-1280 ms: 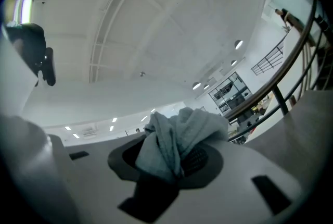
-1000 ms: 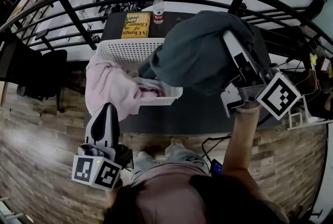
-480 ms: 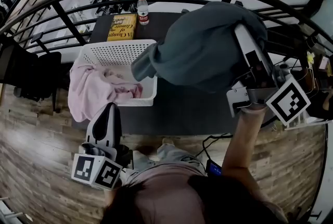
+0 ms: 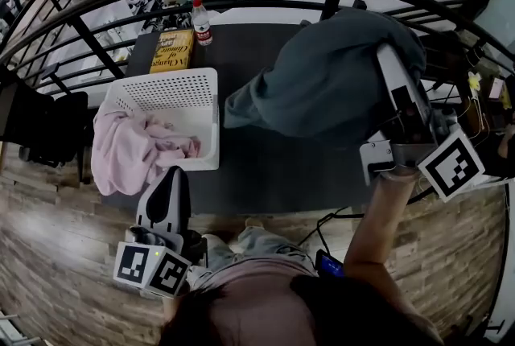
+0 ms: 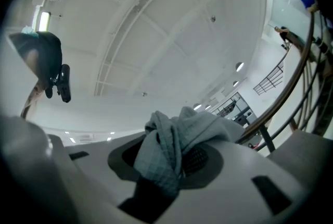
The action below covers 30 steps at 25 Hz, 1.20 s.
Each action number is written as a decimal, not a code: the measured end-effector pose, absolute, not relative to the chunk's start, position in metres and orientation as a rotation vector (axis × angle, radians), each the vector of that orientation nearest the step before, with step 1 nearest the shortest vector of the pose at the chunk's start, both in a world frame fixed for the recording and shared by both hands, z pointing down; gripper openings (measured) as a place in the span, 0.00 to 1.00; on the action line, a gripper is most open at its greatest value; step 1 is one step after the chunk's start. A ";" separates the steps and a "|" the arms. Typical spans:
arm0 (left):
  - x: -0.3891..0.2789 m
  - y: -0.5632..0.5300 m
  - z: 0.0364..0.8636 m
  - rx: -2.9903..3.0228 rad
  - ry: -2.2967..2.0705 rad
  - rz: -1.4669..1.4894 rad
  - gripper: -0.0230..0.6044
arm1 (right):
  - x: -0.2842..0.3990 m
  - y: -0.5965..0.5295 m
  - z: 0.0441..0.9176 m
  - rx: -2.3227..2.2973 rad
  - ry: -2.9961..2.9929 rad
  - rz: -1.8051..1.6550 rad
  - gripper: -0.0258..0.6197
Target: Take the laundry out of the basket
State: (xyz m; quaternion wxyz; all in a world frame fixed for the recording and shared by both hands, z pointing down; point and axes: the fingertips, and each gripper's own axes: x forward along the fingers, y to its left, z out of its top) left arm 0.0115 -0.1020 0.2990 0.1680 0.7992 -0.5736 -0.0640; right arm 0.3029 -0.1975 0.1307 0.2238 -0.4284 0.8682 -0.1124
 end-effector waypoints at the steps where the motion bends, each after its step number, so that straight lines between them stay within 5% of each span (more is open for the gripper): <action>1: 0.016 -0.102 0.299 2.277 -1.626 -0.179 0.04 | 0.308 -0.197 0.133 -1.202 2.397 -0.307 0.27; 16: 0.075 -0.115 0.304 2.348 -1.523 -0.086 0.04 | 0.409 -0.201 0.238 -1.556 2.292 -0.525 0.27; 30: 0.075 -0.107 0.313 2.301 -1.561 0.016 0.04 | 0.431 -0.224 0.361 -1.709 2.302 -0.834 0.28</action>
